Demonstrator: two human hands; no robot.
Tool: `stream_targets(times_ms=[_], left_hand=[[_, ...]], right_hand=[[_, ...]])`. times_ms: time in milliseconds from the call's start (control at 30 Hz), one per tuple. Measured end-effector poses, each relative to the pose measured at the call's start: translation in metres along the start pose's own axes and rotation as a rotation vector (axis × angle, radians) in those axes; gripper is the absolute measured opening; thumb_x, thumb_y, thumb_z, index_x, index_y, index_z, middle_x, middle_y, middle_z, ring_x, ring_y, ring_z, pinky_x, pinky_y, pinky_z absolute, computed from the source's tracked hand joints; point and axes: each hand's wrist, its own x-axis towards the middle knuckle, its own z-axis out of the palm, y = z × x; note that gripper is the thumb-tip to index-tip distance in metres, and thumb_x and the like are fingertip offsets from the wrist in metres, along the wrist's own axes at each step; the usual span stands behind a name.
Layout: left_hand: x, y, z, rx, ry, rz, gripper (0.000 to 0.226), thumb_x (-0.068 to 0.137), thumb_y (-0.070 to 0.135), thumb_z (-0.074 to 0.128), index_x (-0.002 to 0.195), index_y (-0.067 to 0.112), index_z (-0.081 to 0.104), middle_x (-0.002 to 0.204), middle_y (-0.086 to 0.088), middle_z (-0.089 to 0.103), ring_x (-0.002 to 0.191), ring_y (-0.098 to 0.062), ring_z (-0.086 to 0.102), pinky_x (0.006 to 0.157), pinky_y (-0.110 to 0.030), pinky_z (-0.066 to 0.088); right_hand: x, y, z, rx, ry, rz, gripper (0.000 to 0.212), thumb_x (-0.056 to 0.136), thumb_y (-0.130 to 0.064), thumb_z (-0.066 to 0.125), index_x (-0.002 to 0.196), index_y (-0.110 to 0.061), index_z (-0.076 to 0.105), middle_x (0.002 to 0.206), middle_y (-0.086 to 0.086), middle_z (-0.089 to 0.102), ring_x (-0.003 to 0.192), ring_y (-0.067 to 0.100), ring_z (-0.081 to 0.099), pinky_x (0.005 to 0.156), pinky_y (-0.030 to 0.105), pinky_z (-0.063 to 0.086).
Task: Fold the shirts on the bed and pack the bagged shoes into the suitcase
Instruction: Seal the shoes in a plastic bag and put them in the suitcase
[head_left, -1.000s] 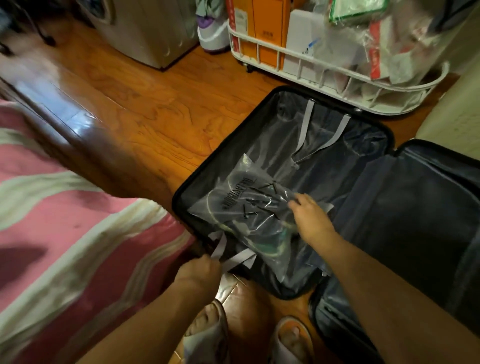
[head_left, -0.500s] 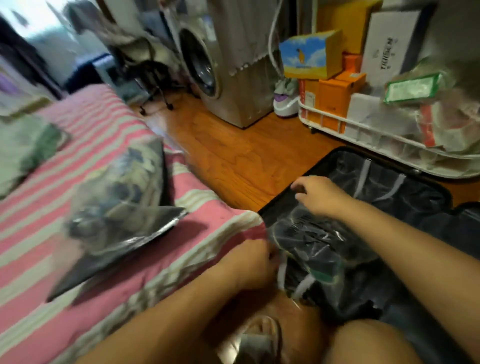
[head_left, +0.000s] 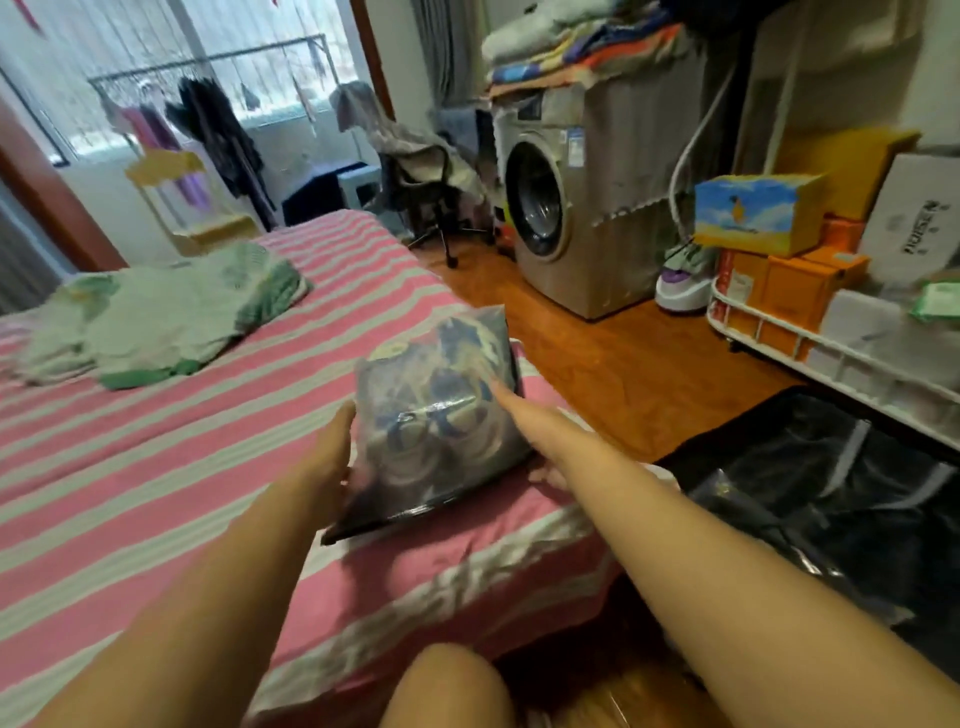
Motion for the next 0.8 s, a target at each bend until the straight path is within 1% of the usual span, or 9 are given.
stream_targets(times_ms=[67,133,233,300,433,533,600,700,800], left_hand=[[0.021,0.005,-0.002,-0.012,-0.106,0.008,0.07,0.075,0.078,0.066,0.115,0.02,0.072,0.104,-0.012,0.07,0.097,-0.033,0.064,0.074,-0.032,0.052],[0.035,0.012,0.005,-0.012,-0.163,0.019,0.062,0.067,0.062,0.078,0.11,0.018,0.074,0.095,-0.012,0.069,0.081,-0.028,0.065,0.066,-0.031,0.054],[0.034,0.013,0.026,-0.035,-0.31,0.02,0.029,0.082,0.035,0.071,0.098,0.011,0.076,0.082,-0.01,0.075,0.065,-0.023,0.072,0.072,-0.031,0.06],[0.026,0.02,0.051,-0.066,-0.416,0.02,0.027,0.084,0.031,0.069,0.1,0.01,0.076,0.087,-0.013,0.075,0.069,-0.026,0.073,0.073,-0.036,0.061],[0.005,0.039,0.151,-0.195,-0.419,0.301,0.063,0.073,0.021,0.077,0.131,0.002,0.06,0.125,-0.03,0.064,0.106,-0.042,0.068,0.084,-0.059,0.058],[-0.017,0.041,0.253,-0.24,-0.412,0.401,0.099,0.06,0.028,0.086,0.147,0.016,0.039,0.131,-0.02,0.059,0.108,-0.037,0.068,0.089,-0.064,0.055],[-0.022,0.035,0.321,-0.205,-0.549,0.253,0.116,0.057,0.041,0.092,0.154,0.029,0.03,0.14,-0.011,0.054,0.113,-0.035,0.067,0.092,-0.061,0.055],[-0.029,0.006,0.407,-0.056,-0.929,-0.032,0.069,0.086,0.048,0.077,0.142,0.012,0.057,0.137,-0.018,0.062,0.124,-0.035,0.062,0.108,-0.051,0.047],[-0.009,-0.04,0.474,0.012,-0.948,-0.152,0.051,0.091,0.034,0.066,0.133,0.004,0.065,0.135,-0.02,0.062,0.122,-0.035,0.06,0.112,-0.049,0.044]], right_hand=[[0.003,-0.01,0.008,0.069,-0.028,-0.012,0.076,0.087,-0.073,0.056,0.144,-0.023,0.049,0.14,-0.001,0.058,0.108,0.017,0.062,0.084,0.029,0.046],[0.0,-0.024,0.025,0.097,-0.051,-0.046,0.06,0.084,-0.07,0.062,0.128,-0.029,0.059,0.117,-0.005,0.068,0.089,0.011,0.067,0.074,0.022,0.048],[0.023,-0.012,0.025,0.031,0.108,-0.114,0.082,0.057,-0.071,0.073,0.122,-0.022,0.065,0.125,0.004,0.065,0.1,0.022,0.066,0.086,0.029,0.052],[0.017,-0.011,-0.001,0.057,0.254,-0.189,0.058,0.066,-0.054,0.065,0.113,-0.02,0.065,0.119,0.006,0.06,0.098,0.024,0.061,0.077,0.03,0.047],[-0.013,-0.014,-0.093,0.203,0.371,-0.258,0.036,0.079,-0.041,0.059,0.105,-0.018,0.066,0.098,0.006,0.071,0.088,0.024,0.067,0.068,0.033,0.048],[-0.042,-0.003,-0.188,0.254,0.49,-0.346,0.03,0.089,-0.038,0.06,0.112,-0.019,0.063,0.097,0.001,0.068,0.087,0.017,0.065,0.068,0.031,0.049],[-0.059,0.013,-0.252,0.288,0.575,-0.391,0.024,0.09,-0.027,0.06,0.112,-0.017,0.062,0.093,0.0,0.067,0.083,0.013,0.064,0.063,0.029,0.048],[-0.061,0.052,-0.334,0.283,0.669,-0.324,0.026,0.082,-0.027,0.064,0.107,-0.02,0.061,0.103,0.004,0.07,0.09,0.018,0.067,0.068,0.032,0.052],[-0.035,0.113,-0.39,0.244,0.619,-0.135,0.034,0.086,-0.036,0.065,0.118,-0.025,0.06,0.116,-0.002,0.062,0.101,0.016,0.059,0.079,0.036,0.046]])
